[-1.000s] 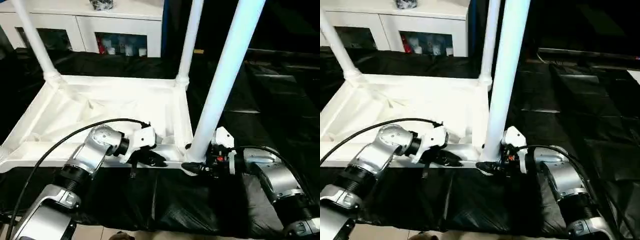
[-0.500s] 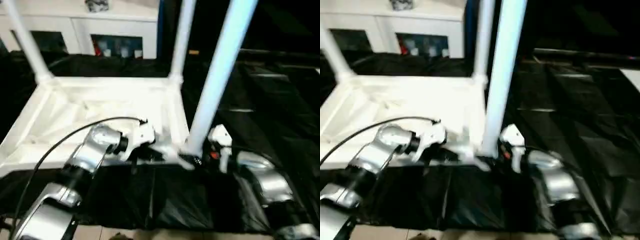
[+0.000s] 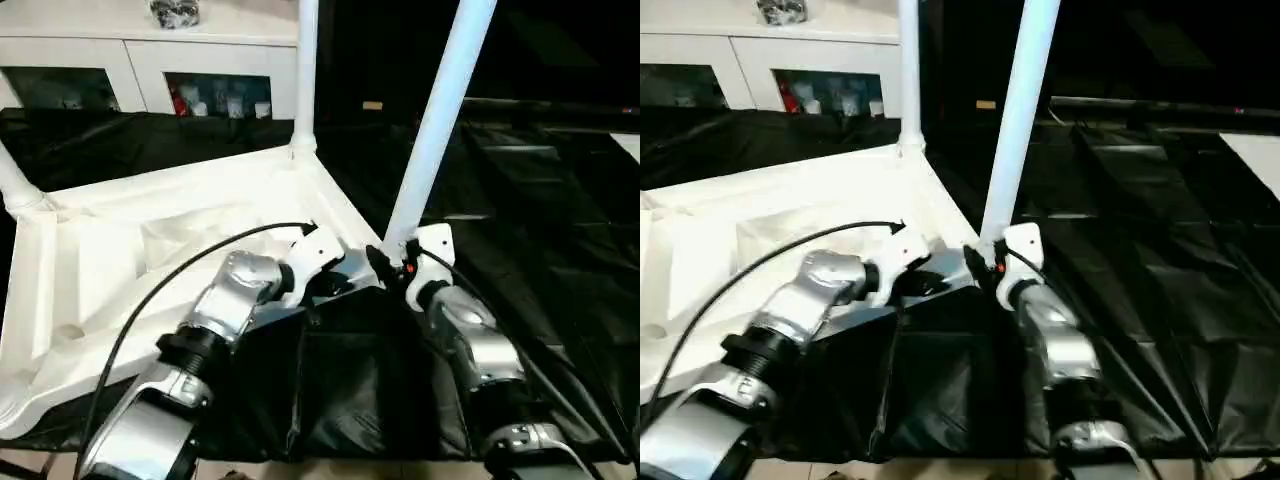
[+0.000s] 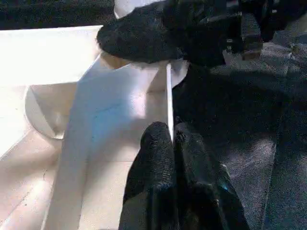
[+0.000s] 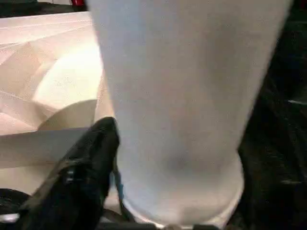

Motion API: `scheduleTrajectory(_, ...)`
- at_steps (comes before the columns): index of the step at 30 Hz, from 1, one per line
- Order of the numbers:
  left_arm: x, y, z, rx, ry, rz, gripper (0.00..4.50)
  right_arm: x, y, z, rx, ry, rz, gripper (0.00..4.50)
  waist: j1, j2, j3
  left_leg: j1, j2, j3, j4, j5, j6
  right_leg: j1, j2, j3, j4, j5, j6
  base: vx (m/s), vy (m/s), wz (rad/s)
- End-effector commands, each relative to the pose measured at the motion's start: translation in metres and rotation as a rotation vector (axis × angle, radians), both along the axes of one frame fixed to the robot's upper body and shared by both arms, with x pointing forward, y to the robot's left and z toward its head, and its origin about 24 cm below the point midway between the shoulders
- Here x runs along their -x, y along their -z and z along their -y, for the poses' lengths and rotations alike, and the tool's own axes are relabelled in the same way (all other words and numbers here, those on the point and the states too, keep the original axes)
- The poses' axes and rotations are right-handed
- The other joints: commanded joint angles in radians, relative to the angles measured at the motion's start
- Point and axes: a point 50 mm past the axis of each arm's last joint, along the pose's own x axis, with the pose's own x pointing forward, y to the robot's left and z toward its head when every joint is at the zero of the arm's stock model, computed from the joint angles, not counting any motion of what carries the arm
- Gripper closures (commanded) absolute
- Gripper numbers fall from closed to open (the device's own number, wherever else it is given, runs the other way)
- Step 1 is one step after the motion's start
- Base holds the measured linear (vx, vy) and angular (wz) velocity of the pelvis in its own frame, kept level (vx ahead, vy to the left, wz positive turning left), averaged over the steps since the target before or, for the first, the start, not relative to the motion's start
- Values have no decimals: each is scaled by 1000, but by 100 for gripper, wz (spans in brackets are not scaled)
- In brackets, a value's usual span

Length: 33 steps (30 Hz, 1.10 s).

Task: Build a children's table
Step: Rotate leg to tighten

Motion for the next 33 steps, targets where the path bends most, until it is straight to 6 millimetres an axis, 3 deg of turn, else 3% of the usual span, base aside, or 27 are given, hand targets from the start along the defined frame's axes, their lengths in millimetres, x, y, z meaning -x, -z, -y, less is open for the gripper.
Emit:
scheduleTrajectory(1,13,5,29,37,109,-25,450,6,1,-35,-8,-191,-21,80,2,5,-44,15,48,-30,-81,-320,-8,22,-68,42,-93,-278,-181,0,0,0)
scheduleTrajectory(3,13,4,27,42,120,-25,450,6,1,-28,28,-194,-8,67,3,5,-45,14,48,-30,-80,-317,-9,23,-68,42,-92,-265,-184,0,0,0)
scheduleTrajectory(4,15,1,22,62,166,-18,450,7,-1,-12,58,-231,10,58,4,4,-47,12,47,-29,-78,-300,-2,27,-69,43,-89,-233,-191,0,0,0)
scheduleTrajectory(7,18,-3,12,58,251,-3,450,14,-9,6,69,-387,46,58,15,3,-54,9,47,-24,-67,-235,37,37,-66,44,-77,-101,-215,0,0,0)
scheduleTrajectory(9,18,-3,7,43,276,1,450,20,-11,11,69,-468,49,58,20,4,-57,6,47,-22,-61,-153,77,40,-67,42,-62,34,-247,0,0,0)
scheduleTrajectory(11,18,-4,3,35,293,3,450,23,-12,15,71,-523,41,58,25,2,-58,6,46,-20,-57,-138,93,42,-67,41,-59,56,-257,0,0,0)
scheduleTrajectory(12,18,-4,2,32,302,4,450,25,-13,16,72,-554,36,58,27,1,-57,6,47,-20,-57,-135,102,42,-68,41,-60,50,-262,0,0,0)
scheduleTrajectory(13,19,-6,-4,22,337,0,450,31,-15,21,73,-640,15,58,27,-7,-55,6,48,-18,-58,-144,102,40,-68,40,-62,19,-263,0,0,0)
scheduleTrajectory(15,19,-8,-11,11,369,-6,450,36,-18,26,74,-727,-11,58,33,-4,-48,8,51,-21,-63,-181,92,41,-68,39,-68,-74,-251,0,0,0)
scheduleTrajectory(20,18,-11,-20,4,413,-28,450,42,-21,33,108,-889,-58,74,40,-1,-47,12,56,-20,-66,-231,54,33,-71,40,-74,-162,-243,0,0,0)
scheduleTrajectory(24,20,-15,-23,4,457,-38,450,41,-21,34,144,-948,-73,106,50,-1,-50,12,54,-20,-64,-210,44,33,-71,41,-69,-138,-244,0,0,0)
scheduleTrajectory(30,20,-15,-28,-13,493,-49,450,44,-20,31,144,-985,-90,150,53,2,-54,10,53,-19,-59,-163,62,36,-68,38,-58,-38,-264,0,0,0)
scheduleTrajectory(33,22,-14,-28,14,479,-71,450,46,-15,27,128,-945,-99,163,52,1,-53,11,53,-18,-60,-179,58,36,-69,37,-61,-64,-265,0,0,0)
